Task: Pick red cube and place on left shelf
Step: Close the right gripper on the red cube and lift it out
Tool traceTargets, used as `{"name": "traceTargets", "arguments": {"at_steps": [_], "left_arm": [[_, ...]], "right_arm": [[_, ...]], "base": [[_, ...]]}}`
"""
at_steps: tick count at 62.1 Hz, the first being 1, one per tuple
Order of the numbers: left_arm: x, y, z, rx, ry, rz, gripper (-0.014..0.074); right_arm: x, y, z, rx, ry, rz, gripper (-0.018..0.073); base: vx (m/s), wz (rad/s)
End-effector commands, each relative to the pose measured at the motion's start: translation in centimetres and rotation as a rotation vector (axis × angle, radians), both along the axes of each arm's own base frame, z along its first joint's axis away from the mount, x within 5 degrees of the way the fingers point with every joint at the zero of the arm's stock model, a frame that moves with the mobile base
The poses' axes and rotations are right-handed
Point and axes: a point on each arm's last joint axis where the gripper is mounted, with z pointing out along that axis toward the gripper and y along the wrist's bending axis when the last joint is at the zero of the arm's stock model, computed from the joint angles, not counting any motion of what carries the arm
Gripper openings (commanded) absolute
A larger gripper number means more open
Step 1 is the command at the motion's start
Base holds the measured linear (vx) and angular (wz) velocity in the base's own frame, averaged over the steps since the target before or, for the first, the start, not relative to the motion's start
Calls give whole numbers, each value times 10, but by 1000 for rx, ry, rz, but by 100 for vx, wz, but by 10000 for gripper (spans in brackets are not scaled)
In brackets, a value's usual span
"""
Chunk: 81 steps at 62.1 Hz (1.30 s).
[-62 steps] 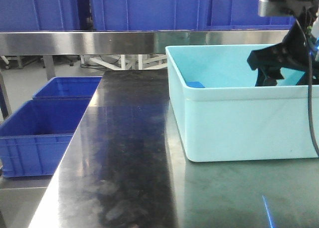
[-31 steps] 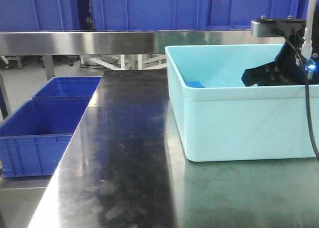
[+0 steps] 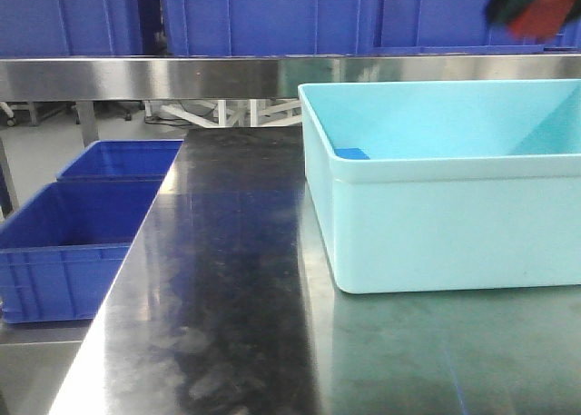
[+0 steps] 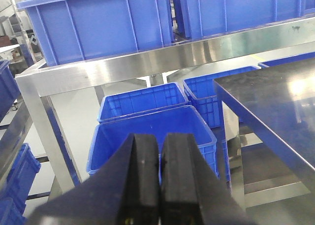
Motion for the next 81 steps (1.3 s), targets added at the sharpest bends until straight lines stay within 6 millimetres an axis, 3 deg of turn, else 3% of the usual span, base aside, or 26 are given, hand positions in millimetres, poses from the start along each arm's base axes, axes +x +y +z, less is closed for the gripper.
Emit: {"name": "traceTargets", "arguments": {"at_steps": [1,11,21,30,40,81], "left_arm": [[1,0,0,-13,-55,1,102],[1,0,0,-13,-55,1,102],[1,0,0,-13,-55,1,102],[1,0,0,-13,-55,1,102],[1,0,0,-13,-55,1,102],[1,0,0,-13,-55,1,102]], "right_arm": [[-33,-9,43,38,-235,-10,26],[-88,-30,52,60,-399,-64,26],[-130,-50,31,51,-470,-154,26],[-150,-55,12,43,-473,-187,26],[-155,-55,2,42,-461,-187,26],[-155,-55,1,40,-440,-186,26]], "base": [[0,0],[0,0],[0,-1],[-1,-8],[0,0],[0,2]]}}
